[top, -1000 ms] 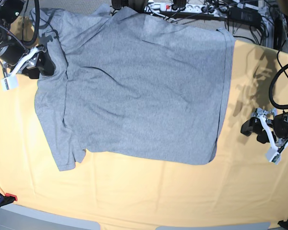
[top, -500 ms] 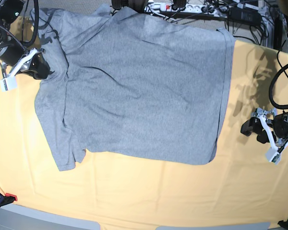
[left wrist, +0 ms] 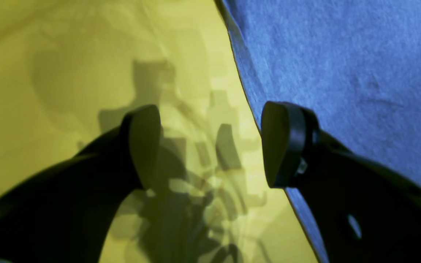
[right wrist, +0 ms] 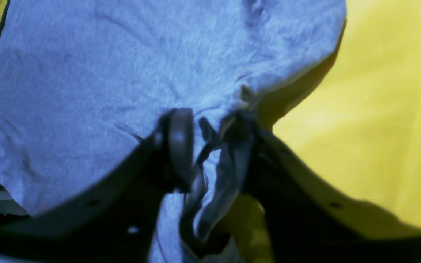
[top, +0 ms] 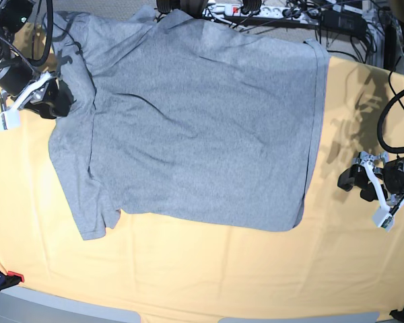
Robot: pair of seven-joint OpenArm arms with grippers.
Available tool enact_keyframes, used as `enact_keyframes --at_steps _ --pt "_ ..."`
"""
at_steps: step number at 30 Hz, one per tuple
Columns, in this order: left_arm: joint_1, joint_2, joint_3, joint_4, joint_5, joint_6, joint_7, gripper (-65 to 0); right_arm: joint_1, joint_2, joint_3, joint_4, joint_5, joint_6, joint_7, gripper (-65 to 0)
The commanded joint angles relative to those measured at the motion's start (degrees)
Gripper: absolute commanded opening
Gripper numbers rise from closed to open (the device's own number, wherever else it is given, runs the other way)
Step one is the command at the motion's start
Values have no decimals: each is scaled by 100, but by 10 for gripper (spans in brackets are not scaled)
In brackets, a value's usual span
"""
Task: Layout the t-shirt on the table in an organized manner, then fold the t-shirt properly
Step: 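Pull the shirt edge outward with the right gripper to smooth it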
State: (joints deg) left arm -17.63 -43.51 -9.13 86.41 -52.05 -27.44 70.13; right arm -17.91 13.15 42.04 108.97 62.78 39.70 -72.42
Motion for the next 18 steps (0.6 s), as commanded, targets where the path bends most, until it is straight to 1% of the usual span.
enact_keyframes --at_steps 1,3,5,6,14,18 --pt "-127 -127 -76 68 -52 2 -70 -217 44 83 26 68 98 30 109 -505" --pt "-127 -127 -76 68 -52 4 -72 -217 44 83 26 68 98 30 109 -560" --pt "-127 -125 -76 68 -55 4 -72 -217 44 83 26 68 96 30 105 -638" --pt "-127 -125 -76 68 -52 4 -72 -217 44 83 26 68 61 30 103 -650" --pt "-127 -127 -76 68 -52 4 -70 -217 44 94 28 70 -387 30 114 -650" --pt "-127 -127 -76 68 -52 4 -70 -217 46 240 35 94 -592 30 111 -650"
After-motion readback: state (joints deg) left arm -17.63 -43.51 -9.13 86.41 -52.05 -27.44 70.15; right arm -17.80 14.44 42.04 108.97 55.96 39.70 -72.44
